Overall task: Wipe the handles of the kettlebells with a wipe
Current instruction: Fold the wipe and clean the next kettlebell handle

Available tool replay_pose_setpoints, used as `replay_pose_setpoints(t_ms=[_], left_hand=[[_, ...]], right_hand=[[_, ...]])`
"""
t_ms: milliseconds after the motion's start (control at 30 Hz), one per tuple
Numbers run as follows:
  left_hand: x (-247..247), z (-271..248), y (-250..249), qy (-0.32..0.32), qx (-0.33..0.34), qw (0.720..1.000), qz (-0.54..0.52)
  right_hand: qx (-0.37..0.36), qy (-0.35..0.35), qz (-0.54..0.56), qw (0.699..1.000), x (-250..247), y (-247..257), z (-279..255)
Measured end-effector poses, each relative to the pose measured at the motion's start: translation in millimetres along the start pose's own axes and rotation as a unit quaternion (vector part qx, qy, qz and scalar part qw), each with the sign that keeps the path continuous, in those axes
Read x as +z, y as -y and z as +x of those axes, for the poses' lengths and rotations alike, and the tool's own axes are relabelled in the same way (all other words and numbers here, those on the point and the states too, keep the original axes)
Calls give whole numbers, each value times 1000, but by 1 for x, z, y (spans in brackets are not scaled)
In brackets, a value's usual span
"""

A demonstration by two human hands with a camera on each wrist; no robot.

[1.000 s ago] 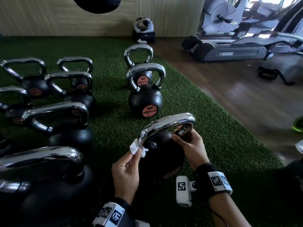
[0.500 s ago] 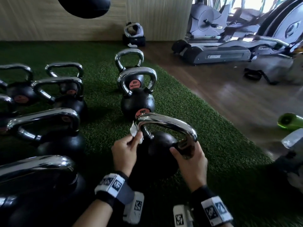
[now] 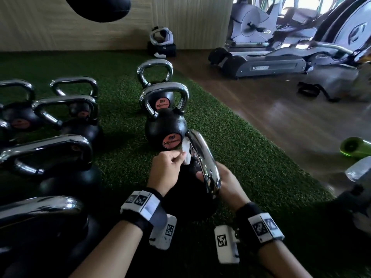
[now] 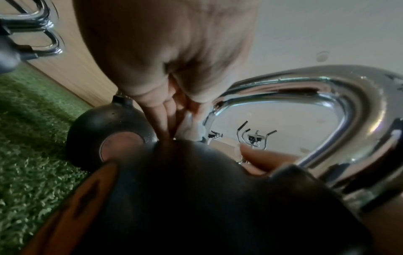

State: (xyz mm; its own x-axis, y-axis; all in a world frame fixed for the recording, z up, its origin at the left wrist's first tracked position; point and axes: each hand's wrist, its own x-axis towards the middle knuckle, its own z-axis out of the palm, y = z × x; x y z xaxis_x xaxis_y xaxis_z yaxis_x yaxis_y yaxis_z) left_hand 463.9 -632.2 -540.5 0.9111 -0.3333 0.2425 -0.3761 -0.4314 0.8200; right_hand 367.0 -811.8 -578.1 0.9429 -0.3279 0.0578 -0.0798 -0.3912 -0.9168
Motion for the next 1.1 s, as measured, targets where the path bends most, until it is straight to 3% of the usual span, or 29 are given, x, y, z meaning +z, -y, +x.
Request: replay_pose_setpoints(t_ms=[100, 200, 333, 533, 733, 933, 1033, 1100], left_hand=[[5, 1, -6, -41, -17, 999, -25], [6, 7, -14, -70, 10, 997, -32], [7, 10, -27, -125, 40, 984, -118], [-1, 23, -25, -62, -10, 966, -252], [2, -47, -50, -69, 26, 959, -272], [1, -35, -55, -96, -2, 951, -295], [3, -71, -62, -73, -33, 943, -322], [2, -102, -62, -36, -17, 946, -322]], right_hand=[[24, 43, 91, 995, 16, -26, 13], [24, 25, 135, 990, 19, -29, 8], [39, 16, 152, 987, 19, -26, 5], [42, 17, 150, 988, 18, -25, 3], [24, -4, 170, 985, 21, -23, 2], [8, -7, 167, 986, 23, -19, 1], [-10, -4, 167, 986, 19, -10, -2], [-23, -1, 166, 986, 17, -7, -5]])
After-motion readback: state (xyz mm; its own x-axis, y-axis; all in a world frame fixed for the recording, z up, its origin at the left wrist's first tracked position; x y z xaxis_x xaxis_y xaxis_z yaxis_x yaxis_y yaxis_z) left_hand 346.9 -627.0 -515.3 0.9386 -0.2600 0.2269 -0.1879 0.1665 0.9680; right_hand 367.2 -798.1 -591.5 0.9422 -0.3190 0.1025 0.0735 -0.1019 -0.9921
